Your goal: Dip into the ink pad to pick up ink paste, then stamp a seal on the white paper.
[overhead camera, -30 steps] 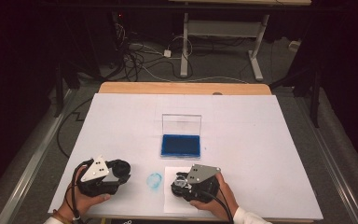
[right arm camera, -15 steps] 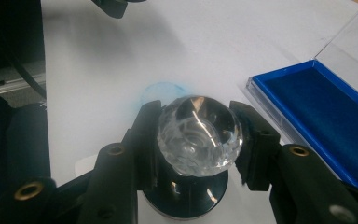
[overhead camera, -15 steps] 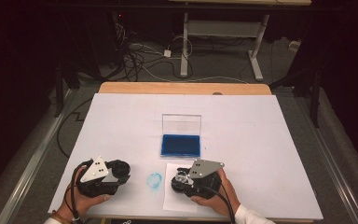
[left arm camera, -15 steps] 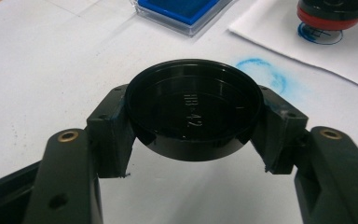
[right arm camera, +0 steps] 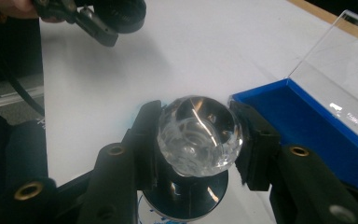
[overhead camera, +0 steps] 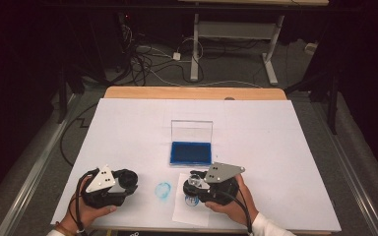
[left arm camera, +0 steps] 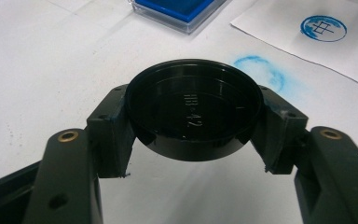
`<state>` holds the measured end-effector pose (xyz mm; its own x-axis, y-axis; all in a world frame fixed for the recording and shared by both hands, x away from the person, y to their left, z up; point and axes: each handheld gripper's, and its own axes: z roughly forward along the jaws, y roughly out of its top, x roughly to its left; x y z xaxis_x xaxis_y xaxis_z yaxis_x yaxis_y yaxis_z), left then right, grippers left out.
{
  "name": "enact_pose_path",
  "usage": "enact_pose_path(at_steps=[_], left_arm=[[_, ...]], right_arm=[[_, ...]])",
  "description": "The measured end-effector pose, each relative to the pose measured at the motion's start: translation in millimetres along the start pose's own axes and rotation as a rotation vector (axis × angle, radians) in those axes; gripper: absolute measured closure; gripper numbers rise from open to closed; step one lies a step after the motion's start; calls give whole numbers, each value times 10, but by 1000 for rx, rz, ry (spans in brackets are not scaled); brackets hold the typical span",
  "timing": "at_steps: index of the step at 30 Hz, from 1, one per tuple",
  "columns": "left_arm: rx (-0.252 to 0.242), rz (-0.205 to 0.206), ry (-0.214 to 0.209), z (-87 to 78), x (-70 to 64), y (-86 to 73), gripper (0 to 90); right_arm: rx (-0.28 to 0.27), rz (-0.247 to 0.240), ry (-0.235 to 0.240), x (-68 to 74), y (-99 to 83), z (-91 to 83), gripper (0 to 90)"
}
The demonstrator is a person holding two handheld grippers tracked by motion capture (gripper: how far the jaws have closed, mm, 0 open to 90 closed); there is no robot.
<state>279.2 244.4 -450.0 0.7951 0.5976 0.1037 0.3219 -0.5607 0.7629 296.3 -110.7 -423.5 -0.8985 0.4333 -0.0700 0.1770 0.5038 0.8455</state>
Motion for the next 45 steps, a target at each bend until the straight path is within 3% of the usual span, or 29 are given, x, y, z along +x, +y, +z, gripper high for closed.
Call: enact_pose_path(at_steps=[13, 25, 45], left_arm=[[11, 14, -15, 44, -40, 9, 365], [22, 32, -57, 150, -128, 52, 365], [-5, 79, -144, 379, -338, 318, 365]], right_arm=[[-42, 1, -46, -99, 50, -158, 571], [-96, 20, -85, -194, 99, -314, 571], [-138, 25, -95, -180, 175, -417, 571]])
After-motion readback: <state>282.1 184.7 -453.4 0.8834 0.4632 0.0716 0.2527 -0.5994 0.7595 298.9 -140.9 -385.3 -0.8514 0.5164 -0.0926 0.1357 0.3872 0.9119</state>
